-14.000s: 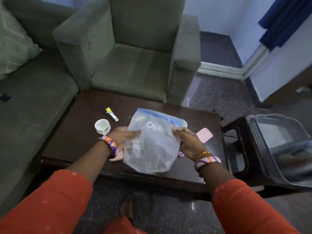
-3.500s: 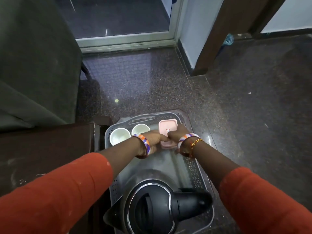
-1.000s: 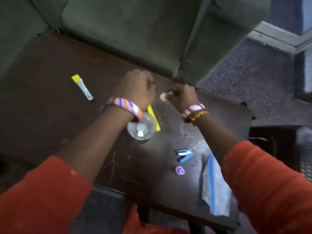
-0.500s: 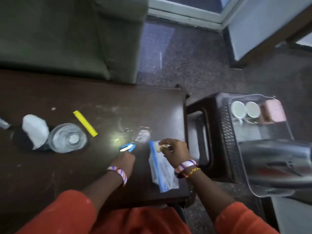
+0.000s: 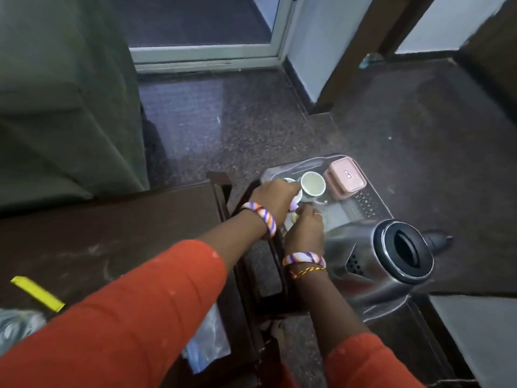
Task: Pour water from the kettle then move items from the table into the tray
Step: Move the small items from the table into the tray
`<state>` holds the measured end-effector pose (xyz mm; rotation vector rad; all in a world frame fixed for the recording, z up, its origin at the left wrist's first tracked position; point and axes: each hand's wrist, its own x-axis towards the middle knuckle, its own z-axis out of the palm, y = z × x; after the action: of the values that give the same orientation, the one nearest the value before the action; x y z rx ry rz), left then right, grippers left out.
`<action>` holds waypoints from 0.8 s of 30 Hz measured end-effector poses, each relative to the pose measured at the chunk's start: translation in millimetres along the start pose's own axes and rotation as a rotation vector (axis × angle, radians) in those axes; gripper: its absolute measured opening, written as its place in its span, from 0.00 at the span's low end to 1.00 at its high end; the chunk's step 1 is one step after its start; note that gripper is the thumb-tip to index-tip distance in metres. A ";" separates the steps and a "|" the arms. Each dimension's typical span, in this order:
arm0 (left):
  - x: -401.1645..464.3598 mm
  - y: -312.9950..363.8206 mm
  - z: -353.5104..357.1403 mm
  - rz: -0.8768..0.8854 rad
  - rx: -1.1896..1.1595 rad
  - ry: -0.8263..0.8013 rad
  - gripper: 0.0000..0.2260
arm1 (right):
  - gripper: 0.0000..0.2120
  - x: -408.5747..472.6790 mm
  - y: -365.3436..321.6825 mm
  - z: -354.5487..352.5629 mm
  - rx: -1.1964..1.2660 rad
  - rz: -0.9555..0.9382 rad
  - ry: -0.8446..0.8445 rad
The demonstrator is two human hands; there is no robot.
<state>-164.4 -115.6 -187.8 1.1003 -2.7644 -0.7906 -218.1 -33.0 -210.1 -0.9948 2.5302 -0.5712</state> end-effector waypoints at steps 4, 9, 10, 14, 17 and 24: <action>27.7 15.7 17.6 0.040 0.223 -0.180 0.12 | 0.13 19.4 16.3 20.2 0.011 0.102 -0.132; 37.3 16.8 46.5 0.100 0.450 -0.275 0.13 | 0.13 32.1 28.0 19.8 0.014 0.200 -0.326; 37.8 17.7 49.4 0.099 0.493 -0.273 0.13 | 0.13 32.3 29.4 19.3 0.021 0.208 -0.354; 40.6 21.3 54.2 0.082 0.587 -0.290 0.13 | 0.14 33.1 32.3 19.2 -0.003 0.189 -0.390; 39.7 20.9 52.4 0.099 0.605 -0.311 0.14 | 0.14 33.9 33.6 17.7 -0.029 0.170 -0.401; -4.2 -13.0 18.2 0.006 0.213 -0.105 0.14 | 0.13 6.3 26.6 10.2 -0.339 -0.100 -0.136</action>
<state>-157.5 -112.8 -209.4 1.1124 -2.9955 -0.5797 -232.6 -22.1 -232.9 -1.2350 2.5135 -0.0934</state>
